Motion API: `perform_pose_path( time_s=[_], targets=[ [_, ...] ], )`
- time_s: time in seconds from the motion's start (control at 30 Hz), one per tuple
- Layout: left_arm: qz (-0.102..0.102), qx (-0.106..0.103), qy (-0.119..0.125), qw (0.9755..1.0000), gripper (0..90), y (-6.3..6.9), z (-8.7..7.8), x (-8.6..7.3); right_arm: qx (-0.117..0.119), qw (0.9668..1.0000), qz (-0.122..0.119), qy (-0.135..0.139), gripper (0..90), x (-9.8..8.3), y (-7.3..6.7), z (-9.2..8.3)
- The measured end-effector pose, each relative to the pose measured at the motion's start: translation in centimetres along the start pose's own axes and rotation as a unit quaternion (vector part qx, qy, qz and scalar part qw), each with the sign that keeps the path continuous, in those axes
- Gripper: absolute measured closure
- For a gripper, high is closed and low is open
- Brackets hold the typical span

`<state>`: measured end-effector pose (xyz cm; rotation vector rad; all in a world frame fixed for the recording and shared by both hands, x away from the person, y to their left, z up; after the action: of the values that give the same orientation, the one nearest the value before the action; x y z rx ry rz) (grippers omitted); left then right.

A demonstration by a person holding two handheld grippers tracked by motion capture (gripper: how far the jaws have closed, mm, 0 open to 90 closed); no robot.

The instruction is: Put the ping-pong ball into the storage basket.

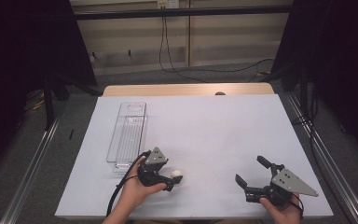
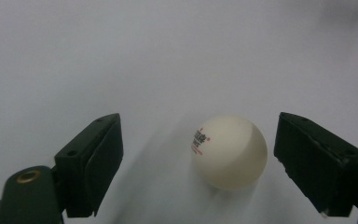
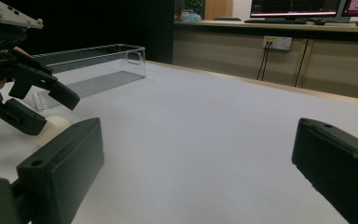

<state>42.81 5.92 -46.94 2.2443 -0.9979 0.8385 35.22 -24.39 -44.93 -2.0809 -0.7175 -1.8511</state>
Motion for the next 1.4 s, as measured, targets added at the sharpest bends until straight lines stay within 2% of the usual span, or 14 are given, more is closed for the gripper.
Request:
perform_pose_path(
  time_s=[0.17,0.3,0.37,0.43,0.57,0.63,0.77,0.83,0.87,1.07,1.13,1.27,1.3,1.4],
  targets=[
    [-0.001,-0.006,0.001,1.0000,22.4,0.24,0.23,-0.12,0.000,1.0000,0.001,0.000,1.7,0.00,0.01,0.02],
    [0.007,-0.016,-0.009,0.9998,26.8,0.29,0.33,-0.21,0.001,1.0000,-0.001,-0.001,1.9,-0.03,0.00,0.03],
    [0.009,-0.010,-0.016,0.9998,27.6,0.31,0.32,-0.27,0.000,1.0000,0.000,0.000,1.9,0.00,0.00,0.04],
    [0.007,-0.018,-0.014,0.9997,29.7,0.42,0.43,-0.33,0.000,1.0000,0.000,0.000,1.9,0.00,-0.01,0.03],
    [0.009,-0.020,-0.014,0.9997,32.4,0.44,0.50,-0.36,0.000,1.0000,0.000,0.000,2.0,0.00,0.00,0.02],
    [0.006,-0.021,-0.011,0.9997,33.1,0.49,0.59,-0.39,0.002,1.0000,-0.002,-0.001,2.1,-0.02,0.00,0.03],
    [0.013,-0.017,-0.027,0.9994,34.8,0.52,0.49,-0.48,0.001,1.0000,-0.002,-0.002,2.2,-0.04,0.00,0.02],
    [0.013,-0.020,-0.026,0.9994,36.1,0.58,0.60,-0.49,0.001,1.0000,-0.002,-0.001,2.2,-0.03,0.01,0.02],
    [0.009,-0.022,-0.018,0.9996,36.2,0.62,0.77,-0.52,0.001,1.0000,-0.002,-0.002,2.2,-0.03,0.01,0.01],
    [0.008,-0.030,-0.022,0.9993,39.5,0.68,0.88,-0.55,0.001,1.0000,-0.002,-0.002,2.2,-0.03,0.01,0.01],
    [0.008,-0.029,-0.030,0.9991,40.7,0.65,0.81,-0.58,0.001,1.0000,-0.001,-0.002,2.2,-0.02,0.01,0.02],
    [0.008,-0.027,-0.028,0.9992,42.5,0.70,0.92,-0.59,0.000,1.0000,-0.001,-0.001,2.2,0.01,0.01,0.01],
    [0.007,-0.025,-0.038,0.9990,42.8,0.74,0.83,-0.64,0.001,1.0000,-0.001,-0.001,2.2,0.01,0.00,0.02],
    [0.007,-0.030,-0.033,0.9990,43.1,0.75,1.01,-0.67,0.000,1.0000,-0.001,-0.002,2.2,0.01,0.02,-0.02]
  ],
)
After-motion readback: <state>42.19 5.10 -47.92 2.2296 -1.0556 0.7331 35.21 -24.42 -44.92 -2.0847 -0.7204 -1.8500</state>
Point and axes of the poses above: each handheld gripper's, and its own axes: z roughly forward along the jaws, x roughly out of its top, y roughly to its right, the point moved 5 cm from there along z, roughly forward along the jaws, and after that the axes turned 9 degrees about -z, right-handed, at the moved point
